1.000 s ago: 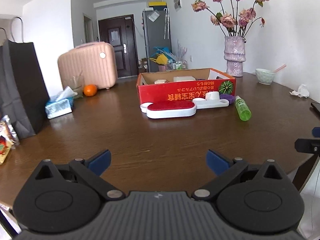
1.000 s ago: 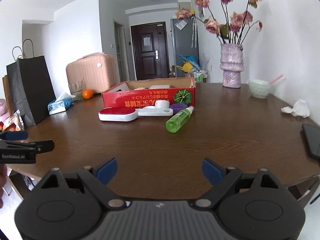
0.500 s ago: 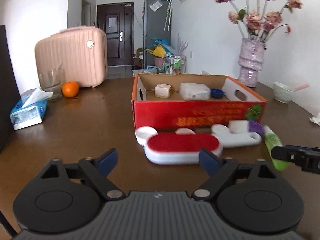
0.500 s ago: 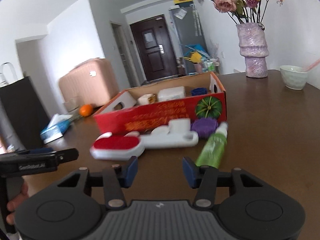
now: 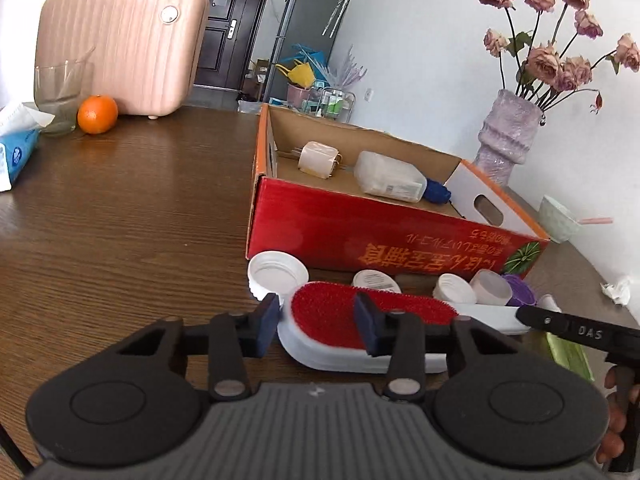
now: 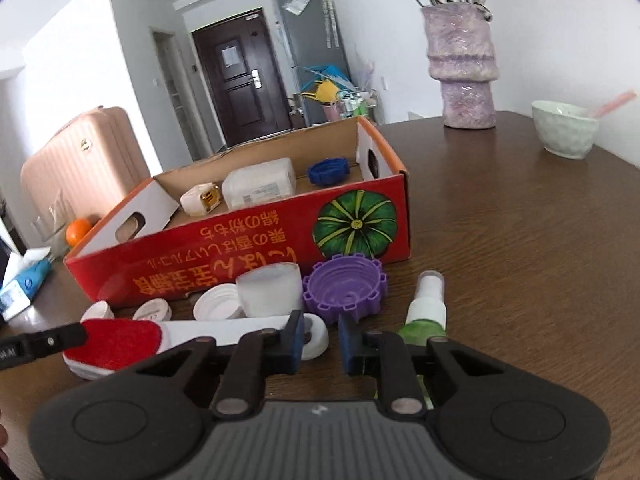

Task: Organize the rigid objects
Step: 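Grasp a white round cap with the right gripper while the left grasps the red lint brush, then carry the lint brush toward the box with the left gripper while the right holds the cap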

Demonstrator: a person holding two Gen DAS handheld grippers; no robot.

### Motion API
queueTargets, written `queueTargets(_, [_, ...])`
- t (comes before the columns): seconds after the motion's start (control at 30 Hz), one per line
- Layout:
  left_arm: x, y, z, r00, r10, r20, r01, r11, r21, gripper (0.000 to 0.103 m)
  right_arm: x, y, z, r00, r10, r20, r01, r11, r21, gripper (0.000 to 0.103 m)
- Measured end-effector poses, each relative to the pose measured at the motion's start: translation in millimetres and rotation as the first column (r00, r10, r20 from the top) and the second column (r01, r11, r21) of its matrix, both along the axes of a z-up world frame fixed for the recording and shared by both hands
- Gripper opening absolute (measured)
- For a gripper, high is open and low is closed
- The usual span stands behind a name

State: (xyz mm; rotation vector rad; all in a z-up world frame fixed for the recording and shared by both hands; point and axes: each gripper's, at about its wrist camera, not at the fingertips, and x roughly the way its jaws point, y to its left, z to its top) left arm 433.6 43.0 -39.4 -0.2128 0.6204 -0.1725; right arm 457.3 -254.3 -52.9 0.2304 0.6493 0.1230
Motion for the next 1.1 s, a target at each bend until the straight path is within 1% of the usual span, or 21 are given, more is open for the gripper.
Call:
queueTargets(0.07, [-0.3, -0.4, -0.4, 1.0, -0.002, 0.006, 0.002, 1.0, 0.0, 0.041, 1.0, -0.4, -0.3, 1.0, 0.014, -0.006, -0.014, 1.0, -0.006, 0.015])
queueTargets(0.2, [-3.2, 2.6, 0.4, 1.0, 0.016, -0.026, -0.017, 0.999, -0.04, 0.039, 0.6, -5.0, 0.1, 1.0, 0.025, -0.004, -0.025, 1.0, 0.019, 0.012])
queueTargets(0.23, [-7.7, 3.0, 0.9, 0.999, 0.026, -0.027, -0.027, 0.999, -0.042, 0.037, -4.3, -5.0, 0.6, 1.0, 0.018, 0.006, -0.019, 0.999, 0.032, 0.012])
queueTargets(0.33, [-32.6, 4.9, 2.4, 0.998, 0.059, -0.036, -0.061, 0.997, -0.057, 0.036, -22.1, -1.5, 6.0, 0.998, 0.025, 0.053, -0.025, 1.0, 0.013, 0.012])
queueTargets(0.37, [-44.0, 5.4, 4.2, 0.997, 0.067, -0.038, -0.07, 0.995, -0.069, 0.036, -30.3, -0.5, 9.7, 0.997, 0.029, 0.067, -0.03, 1.0, 0.009, 0.012])
queueTargets(0.47, [-89.9, 6.8, 14.5, 0.996, 0.087, 0.003, -0.086, 0.992, -0.087, 0.036, -60.2, -0.7, 22.0, 0.994, 0.041, 0.1, -0.041, 0.999, 0.002, 0.012])
queueTargets(0.6, [-155.1, -1.5, 28.5, 0.991, 0.12, 0.066, -0.116, 0.991, -0.072, 0.036, -113.9, -4.2, 38.6, 0.986, 0.077, 0.145, -0.077, 0.997, -0.005, 0.012])
queueTargets(0.67, [-178.4, -10.0, 34.4, 0.989, 0.118, 0.085, -0.113, 0.992, -0.063, 0.036, -144.4, -4.6, 45.8, 0.98, 0.073, 0.185, -0.066, 0.997, -0.046, 0.012])
queueTargets(0.73, [-199.0, -17.3, 40.0, 0.987, 0.125, 0.106, -0.119, 0.991, -0.057, 0.036, -172.3, -8.0, 51.9, 0.972, 0.054, 0.229, -0.043, 0.998, -0.055, 0.013])
queueTargets(0.8, [-213.3, -22.8, 45.7, 0.987, 0.118, 0.112, -0.111, 0.991, -0.07, 0.036, -196.2, -16.3, 58.0, 0.965, 0.054, 0.256, -0.042, 0.998, -0.051, 0.013])
queueTargets(0.9, [-228.1, -34.7, 54.3, 0.986, 0.095, 0.138, -0.087, 0.994, -0.062, 0.036, -226.0, -36.4, 68.2, 0.958, 0.031, 0.286, -0.026, 0.999, -0.021, 0.012])
queueTargets(0.97, [-233.9, -41.6, 58.7, 0.983, 0.086, 0.163, -0.078, 0.995, -0.056, 0.035, -235.7, -45.0, 70.5, 0.956, 0.015, 0.294, -0.014, 1.0, -0.006, 0.013])
queueTargets(1.1, [-231.5, -50.5, 64.5, 0.984, 0.064, 0.166, -0.054, 0.996, -0.064, 0.033, -242.6, -60.8, 74.8, 0.953, -0.011, 0.304, 0.007, 1.0, 0.013, 0.013])
